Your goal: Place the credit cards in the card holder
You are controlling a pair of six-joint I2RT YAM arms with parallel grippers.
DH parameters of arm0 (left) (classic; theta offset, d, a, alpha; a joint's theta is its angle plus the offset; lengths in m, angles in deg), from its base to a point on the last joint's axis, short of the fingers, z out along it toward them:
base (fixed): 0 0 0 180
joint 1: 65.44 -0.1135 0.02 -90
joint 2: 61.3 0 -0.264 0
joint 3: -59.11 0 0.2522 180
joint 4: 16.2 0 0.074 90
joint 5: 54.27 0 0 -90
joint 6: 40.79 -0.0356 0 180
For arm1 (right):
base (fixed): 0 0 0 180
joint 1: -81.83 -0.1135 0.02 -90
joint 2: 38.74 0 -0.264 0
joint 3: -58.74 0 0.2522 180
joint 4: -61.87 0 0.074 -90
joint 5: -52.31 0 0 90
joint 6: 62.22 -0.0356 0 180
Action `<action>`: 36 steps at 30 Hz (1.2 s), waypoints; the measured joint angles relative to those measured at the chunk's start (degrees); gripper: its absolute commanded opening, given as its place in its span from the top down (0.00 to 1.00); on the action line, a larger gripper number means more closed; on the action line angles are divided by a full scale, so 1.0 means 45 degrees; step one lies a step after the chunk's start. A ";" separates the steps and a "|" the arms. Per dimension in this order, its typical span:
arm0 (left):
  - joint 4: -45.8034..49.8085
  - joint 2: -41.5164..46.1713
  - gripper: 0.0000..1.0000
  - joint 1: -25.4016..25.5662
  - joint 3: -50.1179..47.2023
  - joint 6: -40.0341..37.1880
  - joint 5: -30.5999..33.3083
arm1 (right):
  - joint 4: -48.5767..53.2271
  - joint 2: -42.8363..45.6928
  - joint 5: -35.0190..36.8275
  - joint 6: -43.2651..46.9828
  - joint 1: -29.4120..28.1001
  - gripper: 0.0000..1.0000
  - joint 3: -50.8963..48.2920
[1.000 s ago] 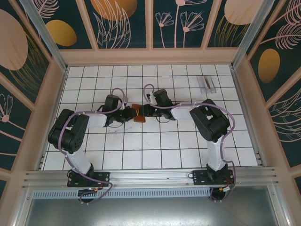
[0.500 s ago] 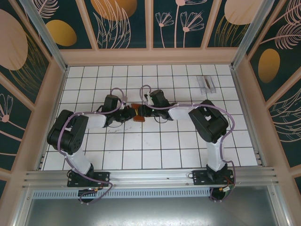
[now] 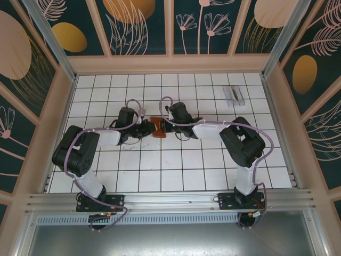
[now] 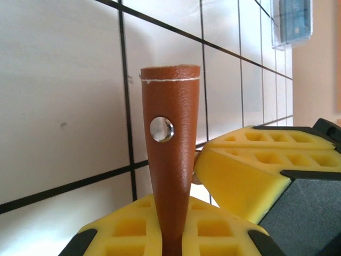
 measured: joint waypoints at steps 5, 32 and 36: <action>-0.0053 0.0131 1.00 0.0155 -0.0058 -0.0097 -0.0306 | 0.0029 0.0850 0.0005 0.0126 0.0136 1.00 -0.0845; -0.2336 -0.0879 0.26 0.1360 -0.0345 0.0826 -0.0607 | 0.0665 0.6635 -0.1656 0.0141 0.1603 1.00 -0.4328; -0.2341 -0.0928 0.30 0.1360 -0.0301 0.0821 -0.0559 | 0.0661 0.6411 -0.1715 0.0141 0.1603 1.00 -0.4658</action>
